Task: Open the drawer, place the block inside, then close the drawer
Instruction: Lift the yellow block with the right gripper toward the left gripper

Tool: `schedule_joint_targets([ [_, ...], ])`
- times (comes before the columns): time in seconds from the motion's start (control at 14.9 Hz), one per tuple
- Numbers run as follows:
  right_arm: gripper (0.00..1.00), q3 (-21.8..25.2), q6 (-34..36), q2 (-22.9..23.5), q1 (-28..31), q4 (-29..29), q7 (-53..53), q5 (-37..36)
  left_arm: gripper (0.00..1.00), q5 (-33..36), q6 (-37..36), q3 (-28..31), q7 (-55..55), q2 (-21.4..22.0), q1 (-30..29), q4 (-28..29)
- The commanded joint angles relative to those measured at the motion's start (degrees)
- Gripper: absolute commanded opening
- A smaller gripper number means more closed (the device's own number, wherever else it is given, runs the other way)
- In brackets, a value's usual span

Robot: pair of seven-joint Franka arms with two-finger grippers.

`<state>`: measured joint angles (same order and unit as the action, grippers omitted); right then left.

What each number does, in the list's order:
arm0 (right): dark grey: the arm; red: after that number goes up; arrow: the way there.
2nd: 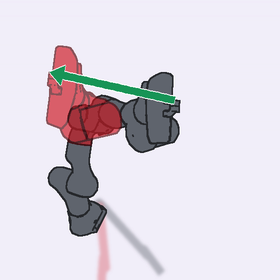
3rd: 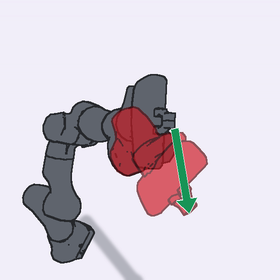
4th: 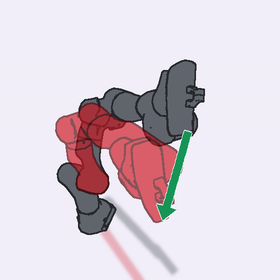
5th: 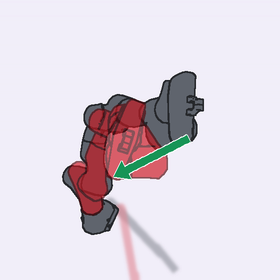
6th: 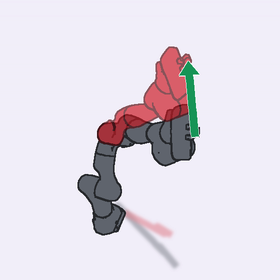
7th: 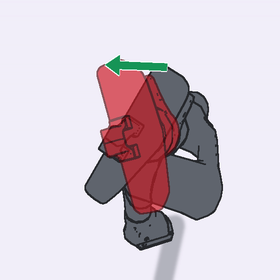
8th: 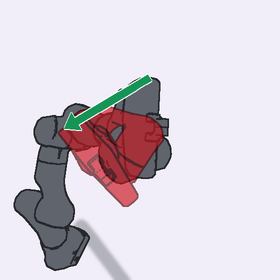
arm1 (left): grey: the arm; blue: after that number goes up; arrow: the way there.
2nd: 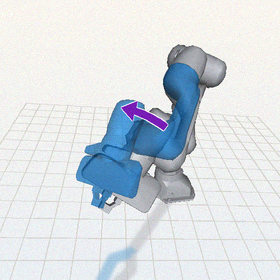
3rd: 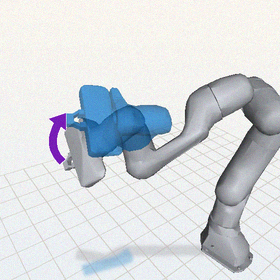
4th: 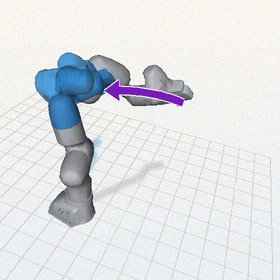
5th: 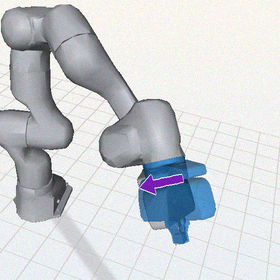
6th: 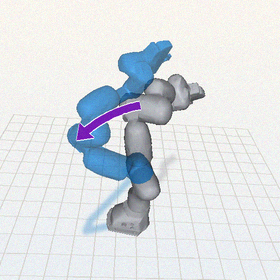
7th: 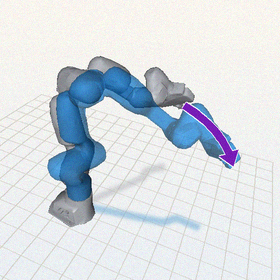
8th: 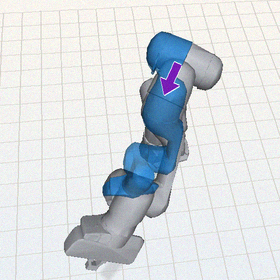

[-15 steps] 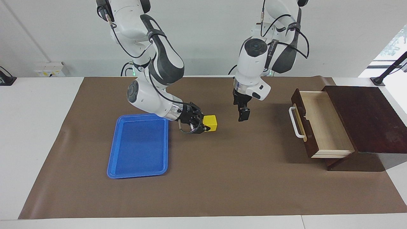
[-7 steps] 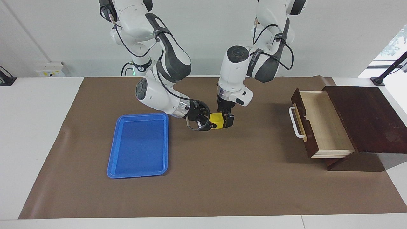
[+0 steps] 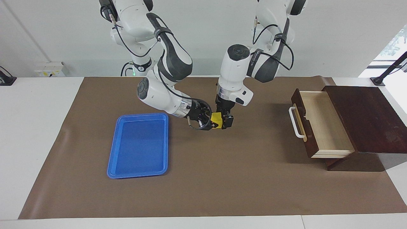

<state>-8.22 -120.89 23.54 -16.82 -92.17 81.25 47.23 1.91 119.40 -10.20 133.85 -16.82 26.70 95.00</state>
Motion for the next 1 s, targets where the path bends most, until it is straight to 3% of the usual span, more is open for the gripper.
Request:
schedule_joint_targets([
  [0.0, 0.0, 0.1, -0.5, 0.1, 0.0, 0.4, 0.1, 1.5, 0.16, -0.1, 0.4, 0.4, 0.6, -0.8, 0.5, -1.1],
  [0.07, 0.0, 0.1, -0.5, 0.0, 0.0, 0.4, 0.2, 1.5, 0.0, -0.1, 0.4, 0.4, 0.5, -0.8, 0.5, -1.1],
  [0.47, 0.0, 0.1, -0.2, 0.1, 0.3, 0.4, 0.5, 1.7, 0.0, -0.1, 0.3, 0.4, 0.4, -0.9, 0.3, -1.3],
  [0.54, 0.82, 0.2, -0.4, 0.0, 0.2, 0.4, 1.1, 1.7, 0.0, 0.0, -0.1, 0.5, 0.2, -0.9, 0.2, -1.4],
  [0.6, 1.0, 0.2, -0.4, -0.1, 0.3, 0.4, 2.1, 1.6, 0.0, 0.1, -0.3, 0.5, -0.1, -0.8, -0.2, -1.4],
  [0.74, 1.0, 0.2, 0.0, -0.2, 0.8, 0.5, 2.3, 1.6, 0.0, -0.1, -1.4, 0.7, -2.2, 0.0, -1.0, -1.5],
  [0.94, 1.0, 0.3, 0.2, -0.3, 1.0, 0.8, 2.3, 1.5, 0.0, -0.1, -10.8, 1.1, -11.0, 1.3, -4.7, -4.5],
])
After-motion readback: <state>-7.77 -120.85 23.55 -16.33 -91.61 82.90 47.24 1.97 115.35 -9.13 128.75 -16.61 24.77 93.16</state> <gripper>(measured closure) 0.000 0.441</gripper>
